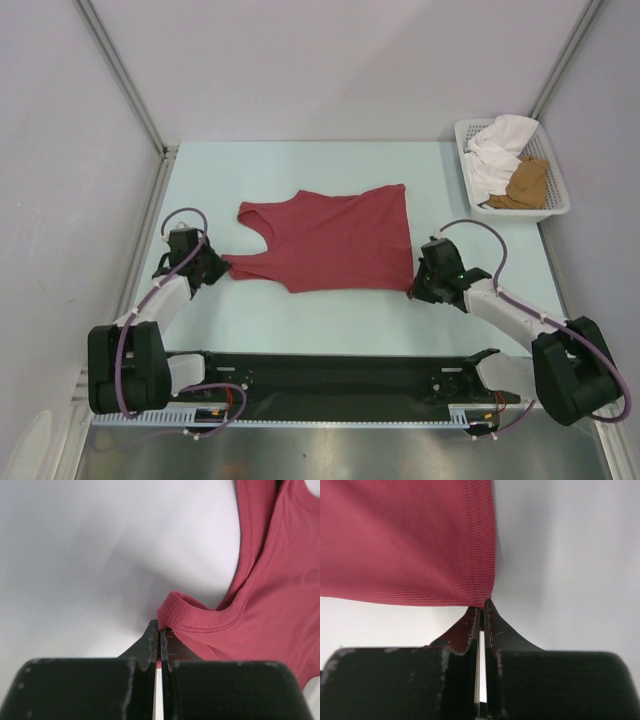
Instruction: Fold and stack the tank tops
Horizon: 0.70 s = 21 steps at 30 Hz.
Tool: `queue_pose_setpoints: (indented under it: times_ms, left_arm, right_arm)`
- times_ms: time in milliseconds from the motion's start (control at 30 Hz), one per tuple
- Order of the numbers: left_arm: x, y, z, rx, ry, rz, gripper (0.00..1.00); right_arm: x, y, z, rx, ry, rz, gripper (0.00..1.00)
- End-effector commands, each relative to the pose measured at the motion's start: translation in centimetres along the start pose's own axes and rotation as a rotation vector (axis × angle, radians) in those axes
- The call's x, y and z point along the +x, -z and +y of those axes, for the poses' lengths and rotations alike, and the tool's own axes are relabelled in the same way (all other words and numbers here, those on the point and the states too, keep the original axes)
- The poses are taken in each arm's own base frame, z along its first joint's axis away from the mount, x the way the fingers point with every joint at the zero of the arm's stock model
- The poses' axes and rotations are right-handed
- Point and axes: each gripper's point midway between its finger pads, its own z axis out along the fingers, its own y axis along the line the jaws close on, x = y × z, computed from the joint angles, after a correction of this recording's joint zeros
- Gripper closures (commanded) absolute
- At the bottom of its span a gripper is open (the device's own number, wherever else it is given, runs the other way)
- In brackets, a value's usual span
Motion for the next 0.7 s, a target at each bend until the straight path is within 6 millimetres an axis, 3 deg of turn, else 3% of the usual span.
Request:
queue_pose_setpoints:
  times_ms: [0,100,167,200,233,267,300,367,400,567,667]
  left_arm:
    - [-3.0,0.4,-1.0,0.026,0.007,-0.060,1.00]
    - [-3.6,0.4,-0.5,0.014,0.018,-0.074,0.99]
    - [-3.7,0.6,-0.7,0.018,0.008,-0.074,0.94]
    - [-3.6,0.6,-0.8,0.029,-0.017,-0.070,0.76]
    - [-3.7,0.7,-0.9,0.041,-0.031,-0.072,0.69]
    - [-3.5,0.8,-1.0,0.051,-0.044,-0.067,0.47]
    - [-3.3,0.9,-1.2,0.067,-0.056,-0.071,0.39]
    - [-3.0,1.6,-1.6,0.107,-0.077,-0.091,0.29]
    - [-2.8,1.9,-1.7,0.104,-0.098,-0.107,0.16]
    - [-1.7,4.1,-4.0,0.140,-0.205,-0.147,0.16]
    - [1.4,5.0,-6.7,0.215,-0.284,-0.096,0.19]
  right_arm:
    - [0.6,0.9,-2.4,0.053,0.005,0.014,1.00]
    - [0.7,1.2,-2.9,0.047,-0.046,0.011,1.00]
    - [0.5,1.2,-3.2,0.057,-0.053,-0.002,1.00]
    - [0.5,1.2,-2.9,0.043,-0.046,-0.001,0.96]
    - [0.5,1.2,-2.8,0.034,-0.043,0.000,0.90]
    - [0.5,1.2,-2.6,0.028,-0.041,0.004,0.85]
    - [0.5,1.2,-2.5,0.021,-0.035,0.006,0.67]
    - [0.5,1.3,-2.2,0.007,-0.028,0.012,0.55]
    - [0.6,1.4,-1.8,-0.014,-0.026,0.015,0.48]
    - [-0.1,1.9,-1.5,-0.025,-0.012,-0.005,0.48]
    - [-0.5,2.1,-1.4,-0.024,-0.007,-0.012,0.49]
